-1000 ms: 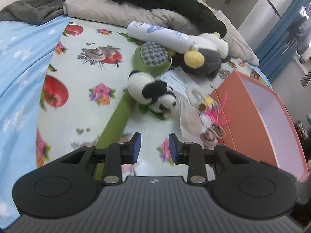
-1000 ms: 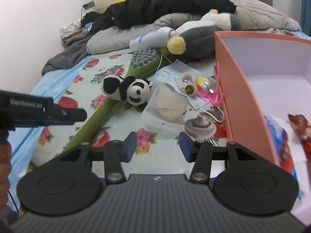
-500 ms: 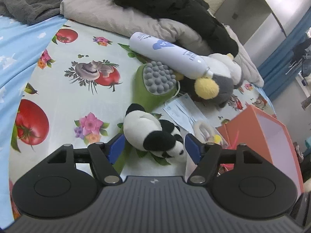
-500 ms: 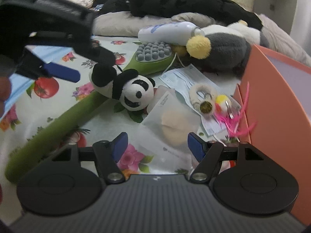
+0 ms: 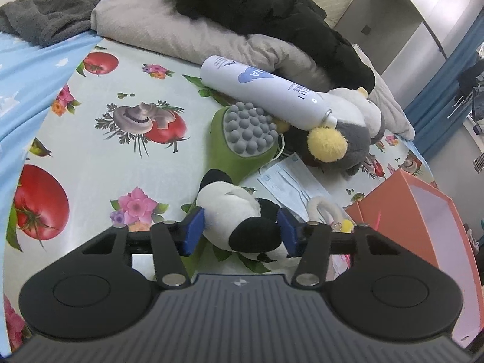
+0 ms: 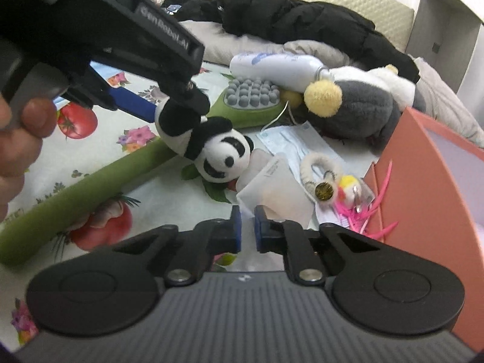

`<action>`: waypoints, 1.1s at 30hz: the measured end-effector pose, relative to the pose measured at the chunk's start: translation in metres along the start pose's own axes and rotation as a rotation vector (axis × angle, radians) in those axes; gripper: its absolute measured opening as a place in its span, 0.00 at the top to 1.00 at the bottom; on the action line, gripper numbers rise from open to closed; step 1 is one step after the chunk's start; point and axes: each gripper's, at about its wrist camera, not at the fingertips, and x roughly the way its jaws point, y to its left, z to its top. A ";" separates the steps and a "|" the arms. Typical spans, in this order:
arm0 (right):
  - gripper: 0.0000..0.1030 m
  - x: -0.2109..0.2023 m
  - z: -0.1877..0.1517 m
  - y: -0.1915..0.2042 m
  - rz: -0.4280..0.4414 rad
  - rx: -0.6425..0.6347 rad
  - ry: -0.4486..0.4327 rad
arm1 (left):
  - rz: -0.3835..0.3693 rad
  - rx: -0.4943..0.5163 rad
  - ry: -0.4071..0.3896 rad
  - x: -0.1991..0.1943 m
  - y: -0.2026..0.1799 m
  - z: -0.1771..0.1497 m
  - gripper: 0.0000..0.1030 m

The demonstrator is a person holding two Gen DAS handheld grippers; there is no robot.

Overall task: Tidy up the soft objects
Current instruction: 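Grasp the panda plush with the left tool while the right tool grasps the white tissue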

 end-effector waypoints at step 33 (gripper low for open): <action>0.91 -0.150 -0.080 0.040 0.012 -0.126 0.069 | -0.072 -0.034 0.107 -0.128 -0.003 -0.131 0.43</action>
